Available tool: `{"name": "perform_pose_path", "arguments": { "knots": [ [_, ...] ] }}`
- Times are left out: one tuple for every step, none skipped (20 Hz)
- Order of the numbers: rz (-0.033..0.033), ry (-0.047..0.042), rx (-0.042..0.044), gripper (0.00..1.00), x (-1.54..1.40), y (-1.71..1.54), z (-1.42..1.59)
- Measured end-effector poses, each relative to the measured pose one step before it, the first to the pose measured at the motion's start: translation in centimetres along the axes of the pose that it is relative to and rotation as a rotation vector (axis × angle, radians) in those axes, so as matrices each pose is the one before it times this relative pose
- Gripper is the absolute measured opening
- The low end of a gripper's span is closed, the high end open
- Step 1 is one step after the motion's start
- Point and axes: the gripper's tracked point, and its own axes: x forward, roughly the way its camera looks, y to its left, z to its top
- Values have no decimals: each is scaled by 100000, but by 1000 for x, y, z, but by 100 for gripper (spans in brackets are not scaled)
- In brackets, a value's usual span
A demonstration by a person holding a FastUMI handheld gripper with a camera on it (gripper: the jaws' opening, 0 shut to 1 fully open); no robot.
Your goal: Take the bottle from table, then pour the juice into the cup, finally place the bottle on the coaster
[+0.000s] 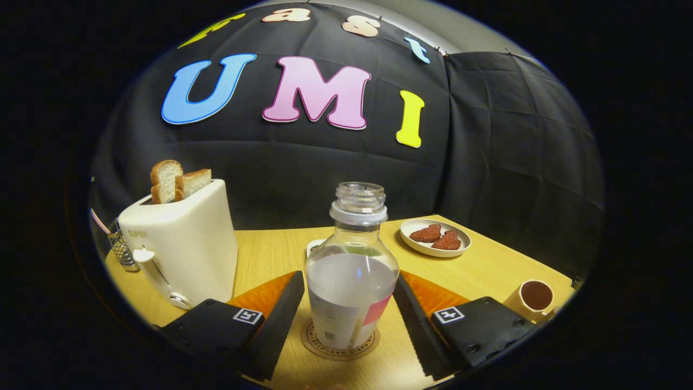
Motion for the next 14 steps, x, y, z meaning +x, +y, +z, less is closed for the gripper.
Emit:
{"name": "perform_pose_path", "arguments": {
  "knots": [
    [-332, 185, 5, 97, -467, -188, 126],
    [-133, 558, 159, 97, -652, -103, 45],
    [34, 80, 581, 97, -880, -144, 238],
    [533, -566, 774, 97, -1106, -30, 314],
    [562, -550, 544, 97, -1127, -134, 361],
    [90, -391, 840, 97, -1454, -245, 404],
    [761, -789, 886, 97, -1348, -220, 641],
    [645, -1251, 777, 97, -1595, -235, 952],
    [614, -1547, 1107, 97, -1637, -373, 1191],
    [1586, -2216, 1549, 97, -1724, -100, 1398],
    [2229, -1706, 1629, 97, -1737, 73, 1387],
    [1723, -1080, 987, 97, -1724, -184, 1417],
    [1722, -681, 541, 97, -2076, -461, 1215],
    [1866, -306, 314, 97, -1843, -271, 1315]
  ]
}}
